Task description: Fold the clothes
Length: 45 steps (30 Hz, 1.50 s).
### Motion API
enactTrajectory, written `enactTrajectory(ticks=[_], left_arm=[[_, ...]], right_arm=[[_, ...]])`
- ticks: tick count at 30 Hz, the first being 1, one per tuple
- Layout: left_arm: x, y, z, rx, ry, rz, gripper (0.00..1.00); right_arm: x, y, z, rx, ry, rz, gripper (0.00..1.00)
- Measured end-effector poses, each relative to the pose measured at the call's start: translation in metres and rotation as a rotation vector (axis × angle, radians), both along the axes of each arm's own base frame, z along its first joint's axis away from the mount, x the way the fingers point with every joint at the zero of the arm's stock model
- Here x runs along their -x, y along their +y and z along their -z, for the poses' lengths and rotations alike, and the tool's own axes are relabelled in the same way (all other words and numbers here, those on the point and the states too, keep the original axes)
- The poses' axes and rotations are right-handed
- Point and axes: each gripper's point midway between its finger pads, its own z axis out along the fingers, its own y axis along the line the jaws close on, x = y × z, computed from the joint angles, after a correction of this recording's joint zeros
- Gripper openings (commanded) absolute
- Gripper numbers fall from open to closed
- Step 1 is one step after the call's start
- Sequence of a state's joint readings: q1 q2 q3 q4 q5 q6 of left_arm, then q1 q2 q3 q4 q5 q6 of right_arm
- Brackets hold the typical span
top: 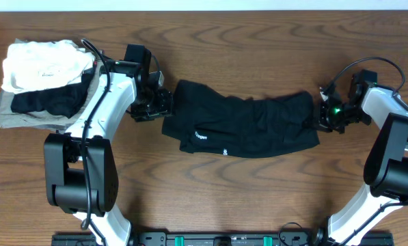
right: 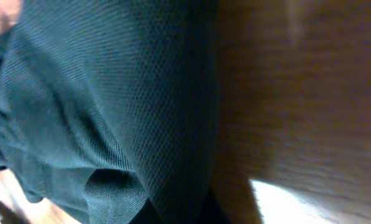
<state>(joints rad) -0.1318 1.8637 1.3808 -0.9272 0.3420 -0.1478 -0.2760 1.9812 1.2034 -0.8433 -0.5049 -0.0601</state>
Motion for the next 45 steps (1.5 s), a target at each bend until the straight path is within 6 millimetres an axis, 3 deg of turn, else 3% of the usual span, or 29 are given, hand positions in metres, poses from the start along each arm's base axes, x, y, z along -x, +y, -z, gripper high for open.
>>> enactTrajectory(ticks=[4,10,18,23,36,45], left_arm=[[0.0,0.0,0.0,0.0,0.0,0.0,0.68],[0.0,0.0,0.0,0.0,0.0,0.0,0.68],[0.0,0.0,0.0,0.0,0.0,0.0,0.68],[0.0,0.0,0.0,0.0,0.0,0.0,0.68],[0.0,0.0,0.0,0.0,0.0,0.0,0.68],[0.0,0.0,0.0,0.0,0.0,0.0,0.68]], right_arm=[[0.009,-0.019,-0.001,0.06,0.068,0.044,0.01],[0.017,-0.07,-0.011,0.238,0.158,0.122,0.01],[0.012,-0.095,-0.04,0.409,0.181,0.133,0.01],[0.005,-0.084,-0.051,0.474,0.165,0.098,0.01],[0.0,-0.03,-0.054,0.672,0.172,-0.019,0.01],[-0.003,0.0,-0.055,0.714,0.14,-0.089,0.01]])
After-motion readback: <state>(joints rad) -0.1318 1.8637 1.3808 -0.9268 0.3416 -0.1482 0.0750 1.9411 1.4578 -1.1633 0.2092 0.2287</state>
